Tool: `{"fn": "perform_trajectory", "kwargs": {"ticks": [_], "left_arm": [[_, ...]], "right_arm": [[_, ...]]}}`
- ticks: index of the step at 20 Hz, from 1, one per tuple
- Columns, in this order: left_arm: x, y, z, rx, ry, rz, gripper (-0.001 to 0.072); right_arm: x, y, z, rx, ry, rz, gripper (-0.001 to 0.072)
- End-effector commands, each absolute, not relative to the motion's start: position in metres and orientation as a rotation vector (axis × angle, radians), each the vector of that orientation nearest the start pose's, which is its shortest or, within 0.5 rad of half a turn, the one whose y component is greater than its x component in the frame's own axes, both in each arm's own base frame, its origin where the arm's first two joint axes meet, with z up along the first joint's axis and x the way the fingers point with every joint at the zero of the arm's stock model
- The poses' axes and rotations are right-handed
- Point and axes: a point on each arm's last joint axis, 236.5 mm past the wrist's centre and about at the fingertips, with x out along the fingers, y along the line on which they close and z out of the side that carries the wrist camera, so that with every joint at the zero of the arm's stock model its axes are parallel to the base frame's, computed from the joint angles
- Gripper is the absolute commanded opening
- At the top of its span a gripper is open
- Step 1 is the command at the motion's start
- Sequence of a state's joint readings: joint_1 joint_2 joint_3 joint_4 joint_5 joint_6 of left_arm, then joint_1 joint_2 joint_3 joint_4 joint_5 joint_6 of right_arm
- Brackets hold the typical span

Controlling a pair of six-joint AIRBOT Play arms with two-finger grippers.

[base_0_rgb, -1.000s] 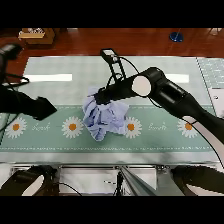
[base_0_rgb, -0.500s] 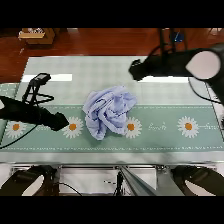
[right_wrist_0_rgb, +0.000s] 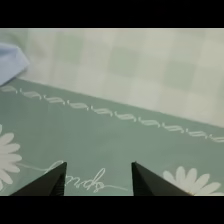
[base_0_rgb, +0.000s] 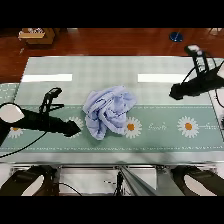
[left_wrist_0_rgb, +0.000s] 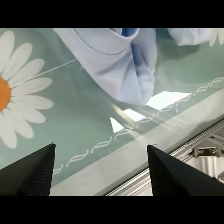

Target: Fold the shirts.

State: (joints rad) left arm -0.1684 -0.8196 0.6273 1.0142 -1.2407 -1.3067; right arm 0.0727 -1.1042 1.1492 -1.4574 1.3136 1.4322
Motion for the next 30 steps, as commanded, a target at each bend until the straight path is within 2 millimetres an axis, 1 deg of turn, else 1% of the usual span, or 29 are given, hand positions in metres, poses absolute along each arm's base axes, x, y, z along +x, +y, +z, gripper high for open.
{"fn": "perform_trajectory", "kwargs": {"ticks": [1,3,5,7,9,13,15,16,17,19,22,24,25,27,28,30], "left_arm": [[0.211,-0.166,-0.014,-0.262,1.329,-0.632,0.0704],[0.217,-0.166,-0.021,-0.27,1.323,-0.62,0.0704],[0.217,-0.169,-0.033,-0.271,1.364,-0.62,0.0704],[0.209,-0.18,-0.047,-0.262,1.42,-0.664,0.0704],[0.208,-0.196,-0.063,-0.269,1.454,-0.678,0.0704],[0.212,-0.219,-0.098,-0.231,1.47,-0.663,0.0703],[0.221,-0.229,-0.105,-0.269,1.447,-0.64,0.07],[0.227,-0.234,-0.106,-0.304,1.426,-0.623,0.0683],[0.234,-0.238,-0.105,-0.347,1.407,-0.604,0.0523],[0.242,-0.24,-0.105,-0.373,1.382,-0.584,0.003],[0.24,-0.239,-0.105,-0.367,1.392,-0.597,0.0023],[0.233,-0.24,-0.104,-0.354,1.412,-0.624,0.0023],[0.229,-0.241,-0.104,-0.34,1.419,-0.645,0.0023],[0.225,-0.242,-0.103,-0.33,1.428,-0.665,0.0023],[0.225,-0.242,-0.103,-0.329,1.427,-0.666,0.0023],[0.225,-0.242,-0.102,-0.327,1.422,-0.668,0.0023]], "right_arm": [[0.309,0.064,0.02,0.021,1.357,0.312,0.0502],[0.307,0.072,0.012,0.058,1.358,0.329,0.0502],[0.31,0.076,0.011,0.077,1.342,0.334,0.0502],[0.313,0.08,0.013,0.096,1.328,0.342,0.0502],[0.313,0.082,0.013,0.104,1.327,0.347,0.0502],[0.311,0.083,0.013,0.107,1.334,0.351,0.0501],[0.309,0.084,0.013,0.114,1.341,0.358,0.0501],[0.309,0.086,0.014,0.119,1.341,0.361,0.0501],[0.309,0.088,0.014,0.128,1.341,0.366,0.0501],[0.308,0.092,0.016,0.146,1.339,0.377,0.0501],[0.305,0.093,0.015,0.153,1.353,0.383,0.0501],[0.3,0.103,0.011,0.2,1.363,0.408,0.0503],[0.296,0.112,0.005,0.251,1.368,0.429,0.0504],[0.288,0.139,-0.006,0.393,1.363,0.498,0.0509],[0.285,0.151,-0.011,0.464,1.35,0.524,0.0559],[0.287,0.164,-0.019,0.592,1.315,0.521,0.0559]]}}
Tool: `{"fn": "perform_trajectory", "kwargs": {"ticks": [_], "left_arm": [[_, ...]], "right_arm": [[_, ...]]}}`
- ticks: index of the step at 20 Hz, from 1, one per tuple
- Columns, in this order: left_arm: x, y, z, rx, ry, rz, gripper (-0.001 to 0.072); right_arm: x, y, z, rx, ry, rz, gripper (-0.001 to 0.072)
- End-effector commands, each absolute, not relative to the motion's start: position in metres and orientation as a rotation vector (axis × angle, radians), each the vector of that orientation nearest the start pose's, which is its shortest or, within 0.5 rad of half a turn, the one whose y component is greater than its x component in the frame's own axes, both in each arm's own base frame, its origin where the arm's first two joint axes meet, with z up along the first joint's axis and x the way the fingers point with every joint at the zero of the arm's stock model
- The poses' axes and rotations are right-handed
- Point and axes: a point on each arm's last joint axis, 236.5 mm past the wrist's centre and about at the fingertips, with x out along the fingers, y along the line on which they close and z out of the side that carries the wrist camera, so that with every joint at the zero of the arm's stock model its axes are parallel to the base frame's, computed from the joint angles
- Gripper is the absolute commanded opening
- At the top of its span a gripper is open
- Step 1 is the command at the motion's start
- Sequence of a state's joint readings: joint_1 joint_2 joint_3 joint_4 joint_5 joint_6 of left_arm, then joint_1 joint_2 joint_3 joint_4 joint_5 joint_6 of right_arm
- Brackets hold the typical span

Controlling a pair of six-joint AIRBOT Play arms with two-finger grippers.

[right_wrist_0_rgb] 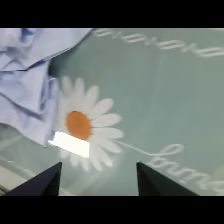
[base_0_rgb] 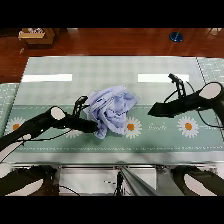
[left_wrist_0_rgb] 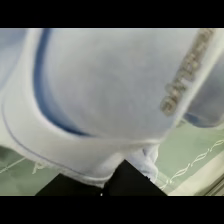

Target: Fold the shirts.

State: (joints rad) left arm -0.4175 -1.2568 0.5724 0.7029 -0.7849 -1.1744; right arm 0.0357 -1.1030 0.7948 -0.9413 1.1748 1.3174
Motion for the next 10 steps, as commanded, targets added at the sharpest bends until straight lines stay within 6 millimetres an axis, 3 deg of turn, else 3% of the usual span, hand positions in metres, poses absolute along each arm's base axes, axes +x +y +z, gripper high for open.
{"fn": "perform_trajectory", "kwargs": {"ticks": [1,4,10], "left_arm": [[0.225,-0.242,-0.102,-0.327,1.422,-0.668,0.0023],[0.225,-0.242,-0.102,-0.327,1.422,-0.668,0.0023],[0.224,-0.242,-0.102,-0.327,1.428,-0.673,0.0023]], "right_arm": [[0.291,0.166,-0.023,0.64,1.295,0.5,0.0559],[0.298,0.171,-0.03,0.71,1.253,0.454,0.0558],[0.276,0.221,-0.072,0.69,1.393,0.496,0.0551]]}}
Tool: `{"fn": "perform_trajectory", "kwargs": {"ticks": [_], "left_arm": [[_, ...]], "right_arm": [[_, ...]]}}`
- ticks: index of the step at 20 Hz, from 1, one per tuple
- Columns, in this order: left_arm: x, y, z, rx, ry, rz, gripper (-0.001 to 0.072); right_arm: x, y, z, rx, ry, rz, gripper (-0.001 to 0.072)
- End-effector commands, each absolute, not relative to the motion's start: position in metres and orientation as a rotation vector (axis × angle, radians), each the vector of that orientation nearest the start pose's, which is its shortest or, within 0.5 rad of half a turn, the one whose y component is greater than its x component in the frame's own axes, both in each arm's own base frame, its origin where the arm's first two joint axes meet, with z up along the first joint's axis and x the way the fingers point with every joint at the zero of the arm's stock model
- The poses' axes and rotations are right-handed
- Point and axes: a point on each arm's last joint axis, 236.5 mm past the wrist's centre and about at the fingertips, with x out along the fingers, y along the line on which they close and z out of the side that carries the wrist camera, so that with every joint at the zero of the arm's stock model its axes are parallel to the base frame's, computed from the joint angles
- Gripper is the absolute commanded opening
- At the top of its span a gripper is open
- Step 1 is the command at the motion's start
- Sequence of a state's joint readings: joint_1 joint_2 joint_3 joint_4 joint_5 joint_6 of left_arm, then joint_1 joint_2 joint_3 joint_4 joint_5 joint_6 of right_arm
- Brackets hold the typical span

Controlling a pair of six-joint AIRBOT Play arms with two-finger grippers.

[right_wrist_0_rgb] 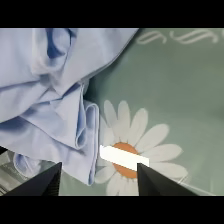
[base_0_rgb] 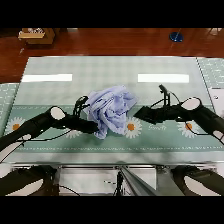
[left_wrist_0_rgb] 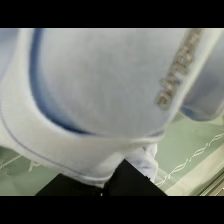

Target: Fold the shirts.

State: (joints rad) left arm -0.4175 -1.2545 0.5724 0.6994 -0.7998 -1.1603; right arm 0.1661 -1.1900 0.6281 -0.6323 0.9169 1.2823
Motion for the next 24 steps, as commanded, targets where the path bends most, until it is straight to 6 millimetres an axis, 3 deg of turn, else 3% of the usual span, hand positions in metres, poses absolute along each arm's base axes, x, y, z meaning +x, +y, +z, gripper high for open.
{"fn": "perform_trajectory", "kwargs": {"ticks": [1,3,7,12,15,18,21,24], "left_arm": [[0.222,-0.242,-0.101,-0.327,1.435,-0.678,0.0023],[0.219,-0.243,-0.101,-0.319,1.441,-0.692,0.0023],[0.217,-0.243,-0.101,-0.31,1.442,-0.704,0.0023],[0.217,-0.243,-0.101,-0.31,1.442,-0.704,0.0023],[0.218,-0.243,-0.101,-0.31,1.442,-0.703,0.0023],[0.218,-0.243,-0.101,-0.311,1.441,-0.703,0.0023],[0.217,-0.243,-0.101,-0.311,1.442,-0.704,0.0023],[0.212,-0.245,-0.097,-0.304,1.458,-0.732,0.0023]], "right_arm": [[0.278,0.229,-0.077,0.709,1.394,0.493,0.0551],[0.284,0.239,-0.079,0.739,1.368,0.495,0.0551],[0.299,0.239,-0.077,0.789,1.317,0.461,0.054],[0.299,0.239,-0.08,0.798,1.327,0.454,0.0535],[0.291,0.253,-0.094,0.828,1.371,0.442,0.0519],[0.287,0.266,-0.105,0.841,1.386,0.428,0.0315],[0.299,0.27,-0.094,0.824,1.341,0.48,0.0026],[0.321,0.284,-0.057,0.768,1.249,0.609,0.0028]]}}
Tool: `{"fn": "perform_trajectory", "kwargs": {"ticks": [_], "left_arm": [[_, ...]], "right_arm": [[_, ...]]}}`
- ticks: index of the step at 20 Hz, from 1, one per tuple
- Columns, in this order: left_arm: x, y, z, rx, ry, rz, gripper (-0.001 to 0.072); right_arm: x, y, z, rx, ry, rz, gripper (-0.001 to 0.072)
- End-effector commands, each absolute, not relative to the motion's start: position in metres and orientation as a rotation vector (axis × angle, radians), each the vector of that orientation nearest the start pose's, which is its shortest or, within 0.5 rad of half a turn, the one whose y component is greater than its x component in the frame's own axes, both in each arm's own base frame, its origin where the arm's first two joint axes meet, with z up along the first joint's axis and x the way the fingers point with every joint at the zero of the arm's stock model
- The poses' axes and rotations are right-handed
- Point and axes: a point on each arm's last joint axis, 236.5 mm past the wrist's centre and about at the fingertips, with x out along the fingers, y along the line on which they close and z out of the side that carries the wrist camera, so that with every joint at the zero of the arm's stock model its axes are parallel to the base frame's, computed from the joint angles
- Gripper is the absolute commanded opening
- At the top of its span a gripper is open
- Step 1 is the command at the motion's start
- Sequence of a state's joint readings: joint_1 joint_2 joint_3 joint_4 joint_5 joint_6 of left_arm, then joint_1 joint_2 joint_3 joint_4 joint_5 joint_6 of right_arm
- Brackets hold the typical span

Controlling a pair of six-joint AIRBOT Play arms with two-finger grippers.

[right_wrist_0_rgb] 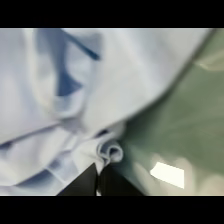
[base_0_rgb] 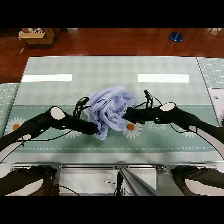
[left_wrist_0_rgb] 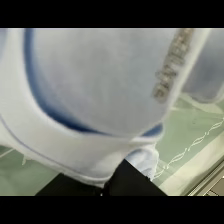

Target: Fold the shirts.

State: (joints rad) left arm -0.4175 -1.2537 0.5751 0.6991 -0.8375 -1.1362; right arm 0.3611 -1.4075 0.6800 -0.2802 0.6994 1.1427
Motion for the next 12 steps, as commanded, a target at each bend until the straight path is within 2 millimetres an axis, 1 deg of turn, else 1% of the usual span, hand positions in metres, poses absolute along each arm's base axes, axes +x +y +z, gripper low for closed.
{"fn": "perform_trajectory", "kwargs": {"ticks": [1,2,3,4,5,6,7,8,9,10,11,12], "left_arm": [[0.211,-0.247,-0.091,-0.294,1.456,-0.762,0.0022],[0.213,-0.249,-0.082,-0.292,1.436,-0.779,0.0022],[0.221,-0.249,-0.068,-0.296,1.392,-0.79,0.0021],[0.235,-0.248,-0.046,-0.305,1.319,-0.796,0.0021],[0.252,-0.243,-0.015,-0.315,1.221,-0.799,0.0021],[0.27,-0.236,0.019,-0.322,1.11,-0.792,0.0021],[0.288,-0.223,0.062,-0.326,0.974,-0.775,0.0022],[0.301,-0.207,0.106,-0.325,0.842,-0.749,0.0021],[0.31,-0.189,0.15,-0.318,0.711,-0.715,0.0021],[0.314,-0.165,0.197,-0.297,0.575,-0.662,0.0021],[0.314,-0.139,0.238,-0.259,0.456,-0.596,0.0021],[0.309,-0.116,0.271,-0.21,0.36,-0.524,0.0022]], "right_arm": [[0.328,0.289,-0.039,0.75,1.212,0.649,0.0028],[0.336,0.292,-0.018,0.718,1.164,0.689,0.0028],[0.341,0.294,0.002,0.674,1.117,0.724,0.0028],[0.347,0.293,0.026,0.628,1.064,0.751,0.0027],[0.352,0.291,0.05,0.576,1.007,0.765,0.0028],[0.355,0.286,0.073,0.525,0.955,0.767,0.0028],[0.359,0.279,0.1,0.47,0.891,0.76,0.0028],[0.36,0.271,0.126,0.422,0.831,0.745,0.0028],[0.361,0.259,0.156,0.377,0.76,0.718,0.0028],[0.362,0.246,0.185,0.339,0.691,0.684,0.0028],[0.36,0.229,0.218,0.303,0.611,0.635,0.0028],[0.358,0.211,0.247,0.275,0.536,0.58,0.0027]]}}
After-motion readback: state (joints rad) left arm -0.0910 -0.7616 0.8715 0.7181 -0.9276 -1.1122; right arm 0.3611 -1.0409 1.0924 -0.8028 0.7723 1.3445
